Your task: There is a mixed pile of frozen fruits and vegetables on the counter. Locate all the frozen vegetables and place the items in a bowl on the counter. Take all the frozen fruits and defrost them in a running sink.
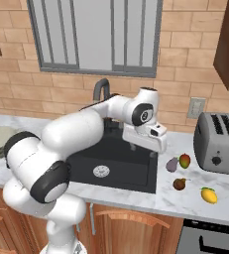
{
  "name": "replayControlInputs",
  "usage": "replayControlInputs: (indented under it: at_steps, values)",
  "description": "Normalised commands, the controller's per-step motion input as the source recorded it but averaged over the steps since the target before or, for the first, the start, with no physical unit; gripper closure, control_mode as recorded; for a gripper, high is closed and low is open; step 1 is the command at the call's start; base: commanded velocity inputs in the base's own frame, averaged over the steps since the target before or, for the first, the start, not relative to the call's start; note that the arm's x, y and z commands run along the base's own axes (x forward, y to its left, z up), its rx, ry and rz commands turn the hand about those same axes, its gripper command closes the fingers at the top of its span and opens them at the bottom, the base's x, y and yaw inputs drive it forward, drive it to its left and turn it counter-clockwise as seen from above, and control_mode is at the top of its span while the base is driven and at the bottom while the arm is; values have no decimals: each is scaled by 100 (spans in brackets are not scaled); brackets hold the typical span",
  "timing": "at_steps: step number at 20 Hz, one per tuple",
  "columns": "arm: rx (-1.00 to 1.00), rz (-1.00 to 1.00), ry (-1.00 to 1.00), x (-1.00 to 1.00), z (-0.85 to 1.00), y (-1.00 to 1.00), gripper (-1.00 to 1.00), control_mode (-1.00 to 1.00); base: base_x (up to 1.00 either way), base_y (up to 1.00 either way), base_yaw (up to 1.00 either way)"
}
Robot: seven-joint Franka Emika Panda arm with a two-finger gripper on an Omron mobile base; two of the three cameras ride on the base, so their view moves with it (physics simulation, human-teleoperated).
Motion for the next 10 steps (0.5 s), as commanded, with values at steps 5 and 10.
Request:
replayControlInputs:
  at_steps: [5,10]
  values:
    - [0,-10,4,11,-17,-37,-100,-100,0,0,0]
    - [0,-10,1,11,-27,-39,-100,-100,0,0,0]
